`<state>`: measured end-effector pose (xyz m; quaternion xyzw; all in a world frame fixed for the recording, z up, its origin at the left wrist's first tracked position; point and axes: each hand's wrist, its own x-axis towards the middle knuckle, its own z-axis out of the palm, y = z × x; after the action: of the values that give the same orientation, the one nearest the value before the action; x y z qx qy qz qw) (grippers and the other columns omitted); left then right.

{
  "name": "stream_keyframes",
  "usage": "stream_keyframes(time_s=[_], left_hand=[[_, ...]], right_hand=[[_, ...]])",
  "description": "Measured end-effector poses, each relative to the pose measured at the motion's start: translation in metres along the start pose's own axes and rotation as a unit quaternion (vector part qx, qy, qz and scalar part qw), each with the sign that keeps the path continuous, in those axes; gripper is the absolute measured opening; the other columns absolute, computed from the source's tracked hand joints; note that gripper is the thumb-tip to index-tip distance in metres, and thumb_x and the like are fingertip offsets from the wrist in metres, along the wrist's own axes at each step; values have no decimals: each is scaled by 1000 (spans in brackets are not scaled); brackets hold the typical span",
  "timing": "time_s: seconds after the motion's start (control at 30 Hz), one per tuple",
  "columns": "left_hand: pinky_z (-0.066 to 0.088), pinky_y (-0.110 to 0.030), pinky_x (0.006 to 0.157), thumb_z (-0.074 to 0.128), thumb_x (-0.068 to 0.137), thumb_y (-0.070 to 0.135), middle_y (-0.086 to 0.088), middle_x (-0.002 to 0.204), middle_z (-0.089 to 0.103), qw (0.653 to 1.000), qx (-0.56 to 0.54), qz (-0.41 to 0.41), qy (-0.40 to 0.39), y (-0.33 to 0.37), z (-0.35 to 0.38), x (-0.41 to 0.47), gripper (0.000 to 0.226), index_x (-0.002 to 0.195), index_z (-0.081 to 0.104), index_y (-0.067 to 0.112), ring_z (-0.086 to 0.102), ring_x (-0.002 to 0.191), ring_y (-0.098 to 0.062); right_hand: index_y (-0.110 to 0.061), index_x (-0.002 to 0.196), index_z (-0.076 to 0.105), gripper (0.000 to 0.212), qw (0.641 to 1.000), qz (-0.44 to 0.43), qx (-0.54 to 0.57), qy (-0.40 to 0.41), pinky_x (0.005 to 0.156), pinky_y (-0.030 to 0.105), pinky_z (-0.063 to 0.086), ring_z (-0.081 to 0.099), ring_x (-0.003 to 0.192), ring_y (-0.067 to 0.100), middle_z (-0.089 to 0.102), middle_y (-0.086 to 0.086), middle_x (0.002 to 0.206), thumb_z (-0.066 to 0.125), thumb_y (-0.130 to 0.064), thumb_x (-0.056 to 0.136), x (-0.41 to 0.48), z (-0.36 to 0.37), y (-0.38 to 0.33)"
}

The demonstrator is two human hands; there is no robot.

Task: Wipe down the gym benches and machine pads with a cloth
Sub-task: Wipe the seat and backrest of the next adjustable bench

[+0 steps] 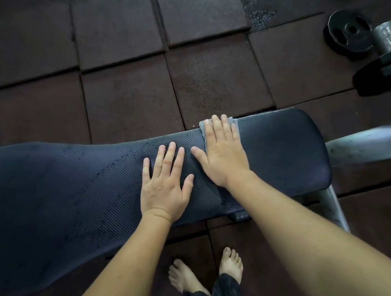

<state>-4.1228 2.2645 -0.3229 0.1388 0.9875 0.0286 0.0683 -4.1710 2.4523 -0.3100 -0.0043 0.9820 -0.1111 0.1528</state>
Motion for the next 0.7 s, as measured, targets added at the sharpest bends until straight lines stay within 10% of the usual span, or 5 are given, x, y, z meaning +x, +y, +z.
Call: stream_keyframes(time_s=[0.3, 0.5, 0.7], left_hand=[[2, -49, 130, 19, 103, 59, 7, 174, 2, 997, -63, 11, -48, -18, -13, 1, 73, 166, 8, 23, -4, 161, -16], [2, -50, 130, 17, 104, 55, 6, 174, 4, 998, -41, -39, -40, -98, -26, -11, 71, 167, 13, 21, -3, 161, -15], [0, -50, 130, 12, 104, 60, 9, 174, -3, 998, -7, -24, -54, -138, -22, -18, 72, 167, 7, 26, -7, 160, -14]], right_hand=[[-13, 164, 17, 91, 997, -67, -28, -39, 128, 43, 10, 16, 156, 26, 23, 7, 168, 8, -70, 93, 13, -21, 63], [-17, 165, 7, 82, 999, 34, -28, 15, 128, 47, -2, -2, 159, 22, 3, 3, 173, 9, -65, 98, 8, -2, -7], [-20, 165, 5, 74, 999, -43, -19, -9, 128, 46, -5, -4, 159, 23, 3, 2, 173, 13, -60, 103, -1, 15, -91]])
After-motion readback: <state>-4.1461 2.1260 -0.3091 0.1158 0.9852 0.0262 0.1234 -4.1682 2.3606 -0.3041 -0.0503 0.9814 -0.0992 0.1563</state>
